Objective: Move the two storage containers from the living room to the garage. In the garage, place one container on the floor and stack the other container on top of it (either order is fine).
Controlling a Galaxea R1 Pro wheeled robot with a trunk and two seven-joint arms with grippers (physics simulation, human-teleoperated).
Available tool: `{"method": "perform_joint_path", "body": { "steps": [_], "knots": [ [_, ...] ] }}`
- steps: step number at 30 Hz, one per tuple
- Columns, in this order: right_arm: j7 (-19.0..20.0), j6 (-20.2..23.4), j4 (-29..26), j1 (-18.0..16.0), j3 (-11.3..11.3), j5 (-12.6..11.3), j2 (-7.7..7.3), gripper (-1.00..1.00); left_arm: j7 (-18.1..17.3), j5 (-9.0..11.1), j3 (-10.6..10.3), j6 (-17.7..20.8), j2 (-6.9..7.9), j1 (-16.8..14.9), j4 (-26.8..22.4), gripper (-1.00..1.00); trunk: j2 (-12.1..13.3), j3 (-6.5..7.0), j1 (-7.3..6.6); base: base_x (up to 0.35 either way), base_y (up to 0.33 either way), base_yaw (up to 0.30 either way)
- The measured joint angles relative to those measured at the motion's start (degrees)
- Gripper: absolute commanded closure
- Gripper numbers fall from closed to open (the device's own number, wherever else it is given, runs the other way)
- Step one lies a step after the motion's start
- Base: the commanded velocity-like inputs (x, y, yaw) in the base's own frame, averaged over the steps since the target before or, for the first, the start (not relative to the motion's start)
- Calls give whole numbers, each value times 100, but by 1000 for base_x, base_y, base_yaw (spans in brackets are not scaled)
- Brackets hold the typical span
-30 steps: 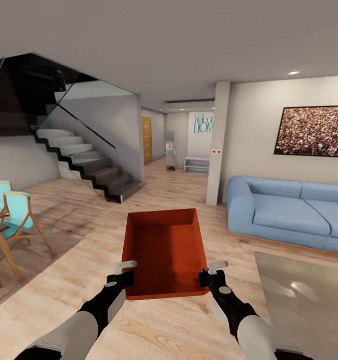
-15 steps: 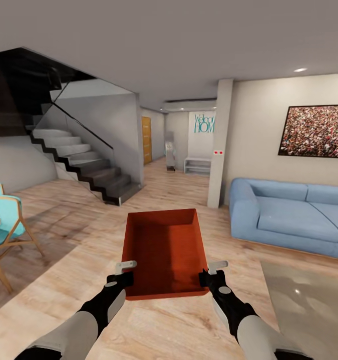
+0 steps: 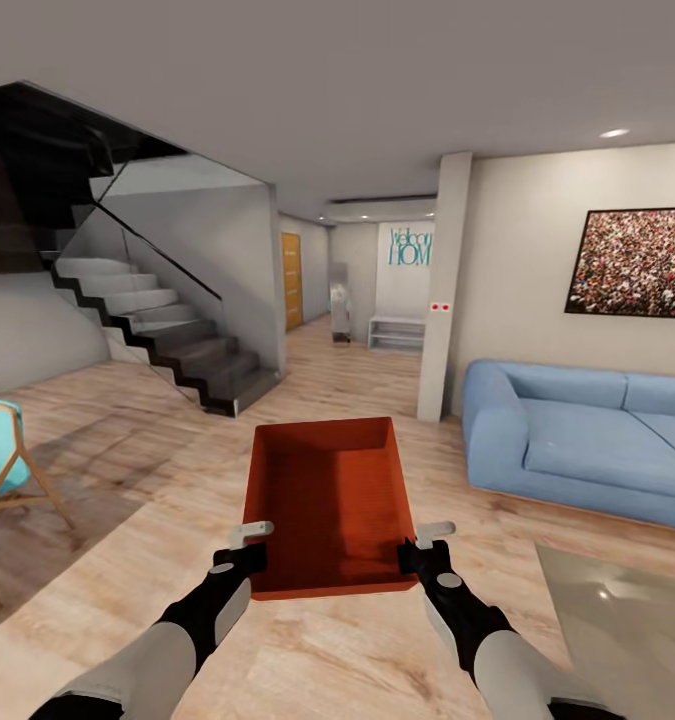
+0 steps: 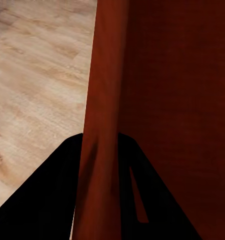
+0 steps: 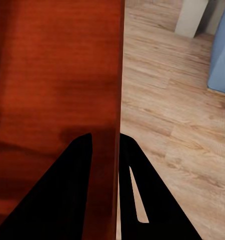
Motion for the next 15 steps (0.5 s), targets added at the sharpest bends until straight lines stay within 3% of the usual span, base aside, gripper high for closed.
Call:
{"method": "perform_joint_path", "body": {
  "steps": [15],
  "knots": [
    [-20, -14, 3, 0, -13, 14, 15, 100, -19, 1, -4, 0, 14, -1, -9, 100, 0, 0, 0, 323, 0, 0]
  ]
}}
